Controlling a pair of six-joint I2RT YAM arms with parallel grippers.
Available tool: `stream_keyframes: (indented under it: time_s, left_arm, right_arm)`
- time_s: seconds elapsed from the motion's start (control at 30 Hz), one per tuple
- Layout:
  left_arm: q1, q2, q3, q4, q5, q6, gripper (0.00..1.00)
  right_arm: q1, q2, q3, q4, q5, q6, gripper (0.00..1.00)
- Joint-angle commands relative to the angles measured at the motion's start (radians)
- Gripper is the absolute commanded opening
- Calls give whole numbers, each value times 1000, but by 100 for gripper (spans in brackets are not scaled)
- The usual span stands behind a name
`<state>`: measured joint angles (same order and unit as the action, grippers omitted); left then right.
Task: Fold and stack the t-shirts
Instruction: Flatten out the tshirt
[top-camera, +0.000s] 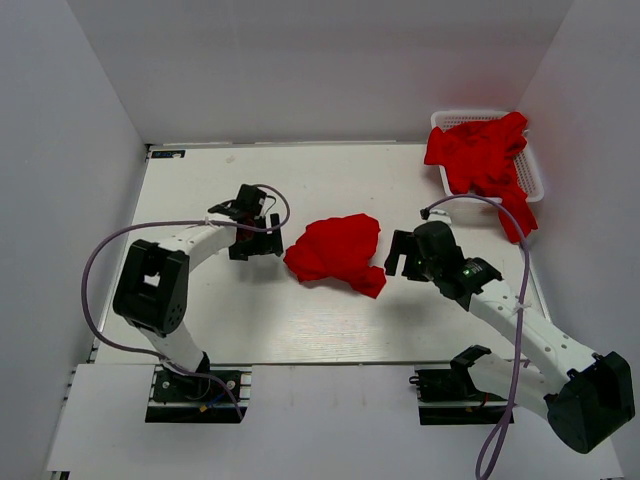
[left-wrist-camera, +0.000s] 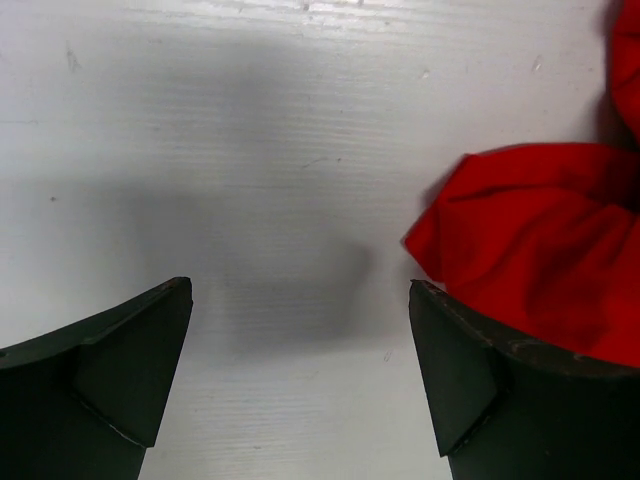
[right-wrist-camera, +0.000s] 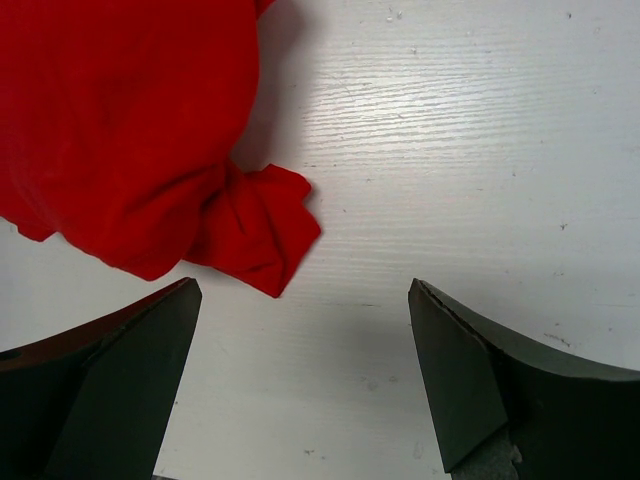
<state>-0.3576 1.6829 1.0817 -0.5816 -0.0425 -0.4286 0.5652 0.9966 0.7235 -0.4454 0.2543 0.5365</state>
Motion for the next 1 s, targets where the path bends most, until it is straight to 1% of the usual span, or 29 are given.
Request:
stream_keyframes:
  time_s: [0.0, 0.03, 0.1, 0.17, 0.3, 0.43, 0.5, 0.53, 0.67, 0.77, 0.87, 0.9, 0.93, 0.97]
  left_arm:
    - [-38, 18, 24, 52, -63, -16, 99]
    - [-38, 29, 36, 63, -72, -16, 99]
    - [-78, 70, 52, 63, -73, -16, 99]
    - [-78, 98, 67, 63, -62, -16, 99]
    - [-115, 141, 81, 95, -43, -16, 99]
    - [-135, 162, 90, 114, -34, -16, 99]
    - [-146, 175, 90, 114, -60, -27, 96]
    - [-158, 190, 90, 114, -60, -27, 87]
    - [-184, 216, 101, 94, -128, -56, 73]
    - [-211, 245, 101, 75, -149, -56, 69]
    - [-233, 268, 80, 75, -158, -68, 61]
    - [-233, 268, 69, 75, -149, -68, 54]
    - [-233, 268, 69, 89, -140, -68, 50]
    - [-233, 268, 54, 100, -129, -68, 42]
  right_arm:
    - [2, 2, 2, 30, -20, 11, 90]
    - [1, 2, 1, 31, -18, 11, 90]
    - [2, 8, 4, 27, -10, 3, 90]
    - [1, 11, 5, 19, -6, -1, 90]
    - [1, 8, -5, 13, 17, -1, 90]
    - [1, 13, -24, 30, -7, 10, 90]
    - [-1, 17, -30, 39, -7, 16, 90]
    - [1, 14, -36, 43, -3, 13, 90]
    - [1, 30, -38, 39, 25, 20, 90]
    - [1, 37, -41, 37, 43, 29, 90]
    - [-2, 40, -44, 39, 59, 45, 90]
    - [-2, 39, -45, 48, 60, 52, 90]
    - [1, 43, -47, 36, 62, 53, 90]
    - [-1, 43, -52, 37, 63, 57, 90]
